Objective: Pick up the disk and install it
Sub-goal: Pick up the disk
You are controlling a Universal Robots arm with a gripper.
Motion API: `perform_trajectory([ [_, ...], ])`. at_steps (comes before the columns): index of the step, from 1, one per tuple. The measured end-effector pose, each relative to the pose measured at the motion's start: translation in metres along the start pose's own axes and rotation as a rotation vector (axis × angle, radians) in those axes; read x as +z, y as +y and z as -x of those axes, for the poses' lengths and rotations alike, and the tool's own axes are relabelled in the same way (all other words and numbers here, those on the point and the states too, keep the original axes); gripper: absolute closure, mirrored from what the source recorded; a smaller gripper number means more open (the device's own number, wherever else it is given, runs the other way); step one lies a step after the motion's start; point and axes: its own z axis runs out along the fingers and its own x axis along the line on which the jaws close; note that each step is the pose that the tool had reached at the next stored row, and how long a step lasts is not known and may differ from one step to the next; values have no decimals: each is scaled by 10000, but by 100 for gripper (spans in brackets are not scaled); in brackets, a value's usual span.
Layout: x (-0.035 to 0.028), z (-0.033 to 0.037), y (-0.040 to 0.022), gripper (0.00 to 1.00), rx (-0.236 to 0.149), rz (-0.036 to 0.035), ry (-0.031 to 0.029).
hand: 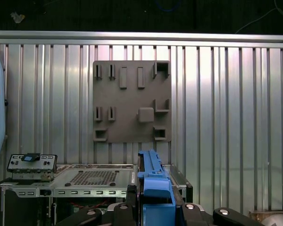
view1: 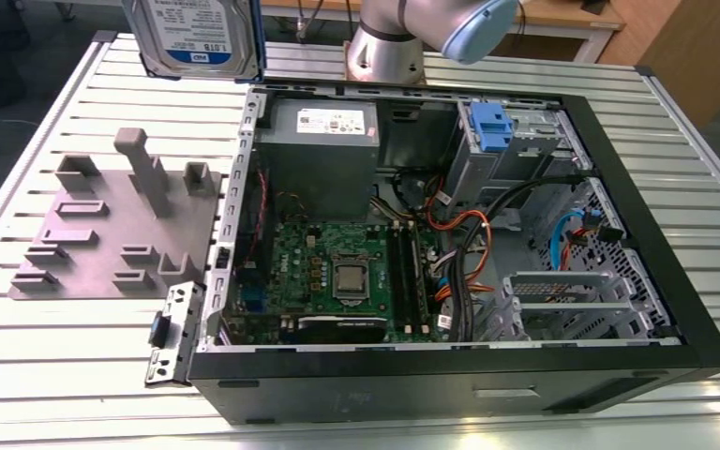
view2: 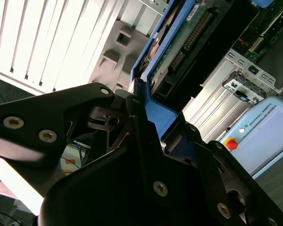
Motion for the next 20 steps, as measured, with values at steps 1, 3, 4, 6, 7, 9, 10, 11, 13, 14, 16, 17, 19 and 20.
perform_trajectory([
  [1, 0, 0, -2, 64, 1, 0, 0],
  [3, 0, 0, -7, 64, 1, 0, 0],
  [4, 0, 0, -8, 64, 1, 0, -1],
  [6, 0, 0, -8, 64, 1, 0, 0],
  [7, 0, 0, -9, 64, 1, 0, 0],
  [9, 0, 0, -9, 64, 1, 0, -1],
  [10, 0, 0, -9, 64, 1, 0, 0],
  [11, 0, 0, -11, 64, 0, 0, 0],
  [13, -1, 0, -22, 64, -1, 1, 0],
  [14, -1, -3, -26, 64, 0, 1, 1],
  [16, 0, -24, -33, 64, 0, -1, -1],
  [17, -1, -41, -35, 64, 1, -1, -1],
  [19, -2, -94, -39, 64, 1, 0, 0],
  [20, -3, -123, -41, 64, 1, 1, 1],
])
